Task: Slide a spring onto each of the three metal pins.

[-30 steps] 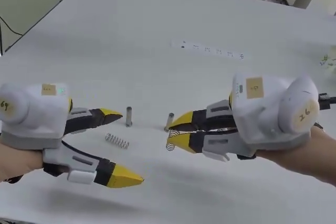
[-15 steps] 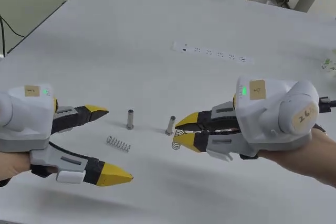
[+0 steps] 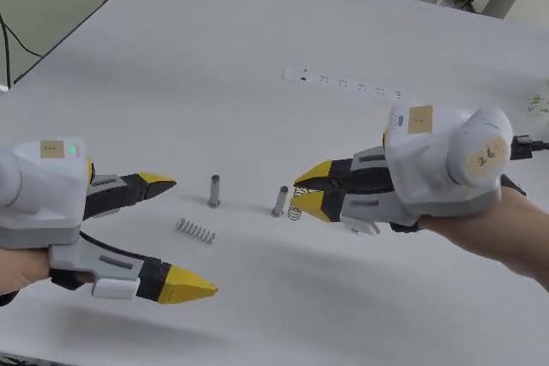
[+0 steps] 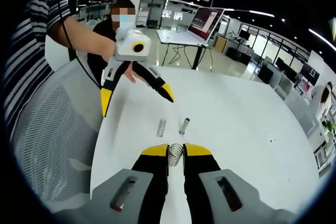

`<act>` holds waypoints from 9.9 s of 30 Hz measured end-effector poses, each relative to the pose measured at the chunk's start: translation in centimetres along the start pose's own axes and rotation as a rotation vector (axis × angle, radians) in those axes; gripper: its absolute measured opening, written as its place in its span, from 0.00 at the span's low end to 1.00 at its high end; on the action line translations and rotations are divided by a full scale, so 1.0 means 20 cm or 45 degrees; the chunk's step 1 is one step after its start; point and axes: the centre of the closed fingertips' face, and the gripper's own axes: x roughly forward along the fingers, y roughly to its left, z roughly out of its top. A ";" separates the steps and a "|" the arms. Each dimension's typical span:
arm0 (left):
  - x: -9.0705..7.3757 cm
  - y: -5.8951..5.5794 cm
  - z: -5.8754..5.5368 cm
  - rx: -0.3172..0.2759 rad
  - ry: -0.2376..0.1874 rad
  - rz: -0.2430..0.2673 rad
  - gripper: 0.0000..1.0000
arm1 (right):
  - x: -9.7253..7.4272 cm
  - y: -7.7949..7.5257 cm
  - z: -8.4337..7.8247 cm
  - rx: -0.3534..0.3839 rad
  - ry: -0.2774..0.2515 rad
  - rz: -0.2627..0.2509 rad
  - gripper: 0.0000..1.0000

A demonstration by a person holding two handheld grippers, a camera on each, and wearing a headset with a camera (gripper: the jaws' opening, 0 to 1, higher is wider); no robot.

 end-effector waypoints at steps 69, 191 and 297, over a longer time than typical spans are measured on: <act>-0.08 0.07 -0.02 -0.042 -0.019 0.076 0.98 | 0.21 -0.24 -0.12 0.210 0.040 -0.092 0.07; -0.12 0.07 -0.01 -0.054 -0.034 0.102 0.98 | 0.46 0.13 -0.13 0.402 -0.047 -0.004 0.13; 0.21 -0.18 0.06 0.054 0.011 -0.174 0.59 | 0.09 0.25 -0.18 -0.008 0.014 0.114 0.08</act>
